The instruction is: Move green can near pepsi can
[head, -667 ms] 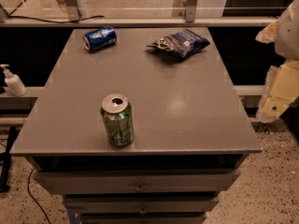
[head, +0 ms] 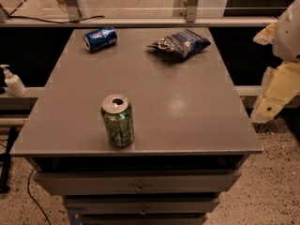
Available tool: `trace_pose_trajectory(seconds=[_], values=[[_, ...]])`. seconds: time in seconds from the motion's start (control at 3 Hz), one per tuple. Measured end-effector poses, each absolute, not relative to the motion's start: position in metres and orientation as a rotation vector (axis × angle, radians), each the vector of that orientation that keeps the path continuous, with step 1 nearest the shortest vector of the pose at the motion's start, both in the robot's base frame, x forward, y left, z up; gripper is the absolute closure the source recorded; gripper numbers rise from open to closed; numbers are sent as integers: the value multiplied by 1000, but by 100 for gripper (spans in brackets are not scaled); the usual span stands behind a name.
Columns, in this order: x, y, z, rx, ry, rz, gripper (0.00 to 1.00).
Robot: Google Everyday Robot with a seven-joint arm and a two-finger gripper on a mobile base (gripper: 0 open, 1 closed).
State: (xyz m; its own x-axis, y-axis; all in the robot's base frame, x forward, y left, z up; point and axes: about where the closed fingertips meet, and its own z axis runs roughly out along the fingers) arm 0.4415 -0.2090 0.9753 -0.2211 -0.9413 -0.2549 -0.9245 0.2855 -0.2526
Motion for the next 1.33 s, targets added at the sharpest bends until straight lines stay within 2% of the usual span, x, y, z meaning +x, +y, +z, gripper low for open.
trace_pose_trajectory(seconds=[0.67,1.33], values=[[455,-156,944,-1523,2108,276,0],[443,-83,901,-1412,1823,572,0]])
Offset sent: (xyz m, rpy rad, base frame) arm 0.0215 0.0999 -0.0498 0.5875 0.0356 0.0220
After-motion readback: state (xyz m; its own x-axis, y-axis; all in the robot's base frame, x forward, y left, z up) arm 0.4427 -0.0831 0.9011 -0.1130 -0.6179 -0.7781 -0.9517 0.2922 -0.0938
